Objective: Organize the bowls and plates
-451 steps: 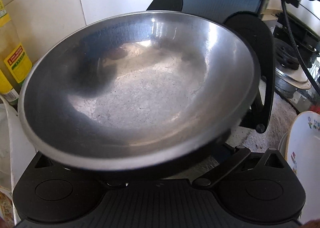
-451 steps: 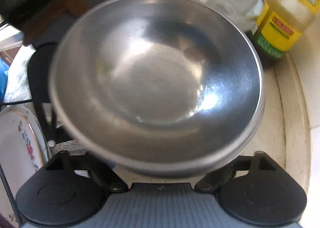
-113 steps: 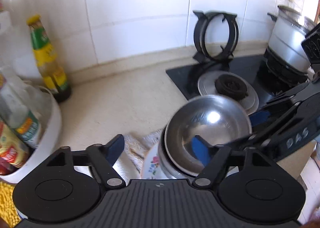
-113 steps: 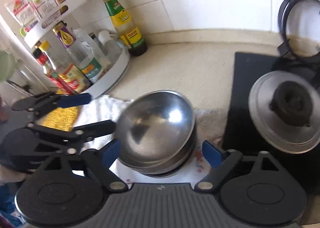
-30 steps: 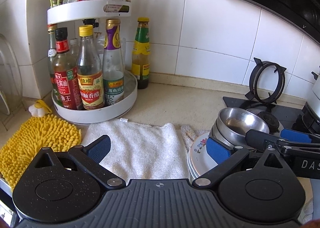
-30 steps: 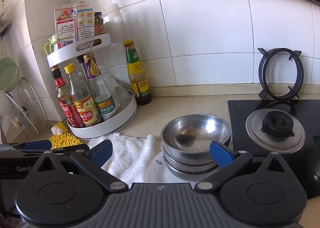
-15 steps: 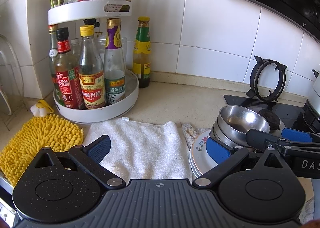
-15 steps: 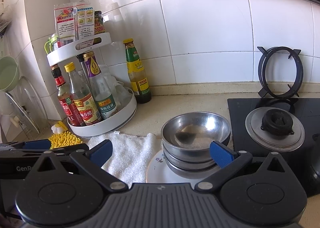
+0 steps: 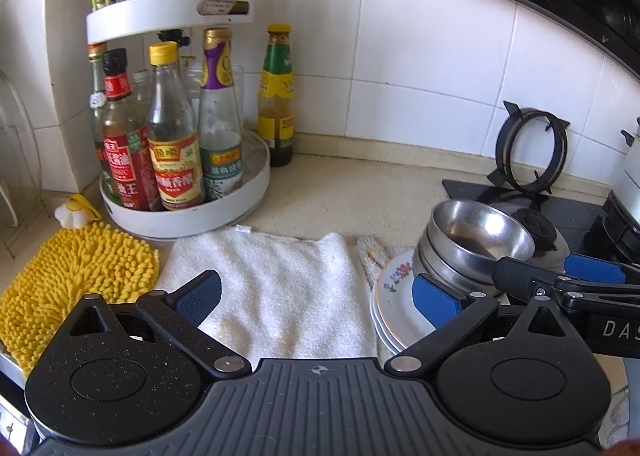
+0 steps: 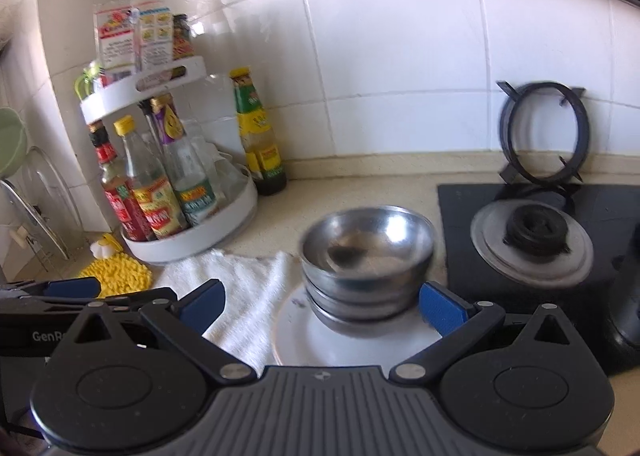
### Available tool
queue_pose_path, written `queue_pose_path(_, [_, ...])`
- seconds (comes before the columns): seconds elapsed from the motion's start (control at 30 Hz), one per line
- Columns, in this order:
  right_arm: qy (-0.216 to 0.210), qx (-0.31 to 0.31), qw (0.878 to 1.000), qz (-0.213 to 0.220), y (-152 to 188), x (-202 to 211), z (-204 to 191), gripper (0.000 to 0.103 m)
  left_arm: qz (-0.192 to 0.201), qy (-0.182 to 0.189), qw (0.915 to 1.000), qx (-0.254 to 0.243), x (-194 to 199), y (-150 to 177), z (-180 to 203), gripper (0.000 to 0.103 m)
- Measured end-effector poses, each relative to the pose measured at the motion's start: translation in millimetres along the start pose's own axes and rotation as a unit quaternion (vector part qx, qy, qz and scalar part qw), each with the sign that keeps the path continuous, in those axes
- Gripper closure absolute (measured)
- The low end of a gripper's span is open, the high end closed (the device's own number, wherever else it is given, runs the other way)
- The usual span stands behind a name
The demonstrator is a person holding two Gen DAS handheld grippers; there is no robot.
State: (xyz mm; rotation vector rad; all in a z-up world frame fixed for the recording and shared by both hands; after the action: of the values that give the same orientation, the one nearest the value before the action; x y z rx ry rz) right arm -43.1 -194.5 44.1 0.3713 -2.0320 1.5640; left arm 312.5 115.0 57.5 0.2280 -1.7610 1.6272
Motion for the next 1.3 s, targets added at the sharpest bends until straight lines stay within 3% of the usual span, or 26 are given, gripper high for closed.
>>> queue_pose_path(0.37, [0.066,-0.027,0.996,-0.059,33.2,12.7,37.7,0.000,-0.076,0.033,0.9949,-0.056,-21.0,27.4,40.6,0.001])
queue_pose_path(0.6, [0.087,-0.036,0.992,-0.080,42.8,17.2,50.7,0.000,-0.103,0.037,0.9897,-0.093,-26.7,37.3,61.8,0.001])
queue_pose_path(1.3, [0.100,-0.052,0.989,-0.098,46.6,11.3,68.8,0.000,-0.131,0.046,0.9839,-0.113,-42.7,42.8,83.4,0.001])
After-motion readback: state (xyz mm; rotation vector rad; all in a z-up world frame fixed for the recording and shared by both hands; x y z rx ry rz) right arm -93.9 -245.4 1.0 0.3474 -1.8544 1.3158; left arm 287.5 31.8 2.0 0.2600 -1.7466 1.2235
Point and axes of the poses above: each gripper's, at about its wrist camera, not at the fingertips, and x roughly against the way its jaws point, z to its right, y to its underside, the point moved 3 cm from there along -x, roughly the way its jaws point, and after that the axes turned 1 degree about -x, right-handed, at the moved point
